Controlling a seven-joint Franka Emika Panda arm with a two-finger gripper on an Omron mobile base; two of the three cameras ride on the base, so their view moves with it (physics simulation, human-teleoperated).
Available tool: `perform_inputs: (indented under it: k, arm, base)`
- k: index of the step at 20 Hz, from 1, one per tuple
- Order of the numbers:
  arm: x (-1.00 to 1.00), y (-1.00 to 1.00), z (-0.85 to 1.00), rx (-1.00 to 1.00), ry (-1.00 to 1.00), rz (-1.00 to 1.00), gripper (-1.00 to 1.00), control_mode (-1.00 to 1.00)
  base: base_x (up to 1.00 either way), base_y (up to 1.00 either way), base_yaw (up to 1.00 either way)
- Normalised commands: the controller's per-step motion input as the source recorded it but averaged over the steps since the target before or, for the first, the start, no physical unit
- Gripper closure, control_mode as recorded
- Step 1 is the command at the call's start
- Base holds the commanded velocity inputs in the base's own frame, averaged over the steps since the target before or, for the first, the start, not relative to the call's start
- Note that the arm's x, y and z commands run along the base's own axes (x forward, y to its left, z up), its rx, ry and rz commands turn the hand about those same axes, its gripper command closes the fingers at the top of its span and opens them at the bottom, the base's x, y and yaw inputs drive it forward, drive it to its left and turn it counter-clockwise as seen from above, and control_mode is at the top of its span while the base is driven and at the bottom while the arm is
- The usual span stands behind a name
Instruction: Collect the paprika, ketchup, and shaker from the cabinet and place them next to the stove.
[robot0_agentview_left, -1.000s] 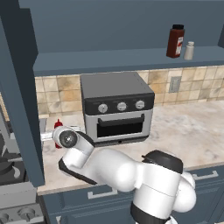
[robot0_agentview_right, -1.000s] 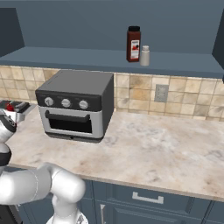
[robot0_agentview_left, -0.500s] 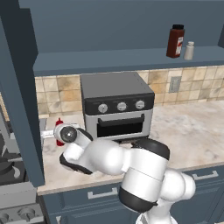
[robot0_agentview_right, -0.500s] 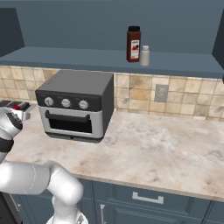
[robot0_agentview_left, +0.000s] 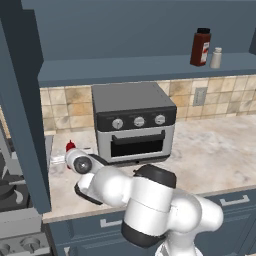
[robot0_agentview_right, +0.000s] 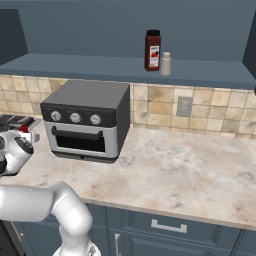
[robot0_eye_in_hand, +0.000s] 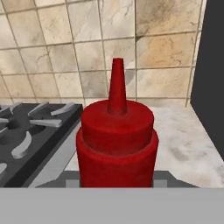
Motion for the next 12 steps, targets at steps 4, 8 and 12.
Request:
perform_inputs:
  k: [4, 8, 12]
  arm:
    - [0.00, 0.00, -0.10, 0.00, 0.00, 0.00, 1.00, -1.00]
    - [0.00, 0.01, -0.16, 0.00, 0.00, 0.00, 1.00, -1.00]
    - [0.00, 0.03, -0.13, 0.00, 0.00, 0.00, 1.00, -1.00]
  base:
    - [0.00, 0.00, 0.00]
    - [0.00, 0.00, 0.00]
    - [0.00, 0.00, 0.00]
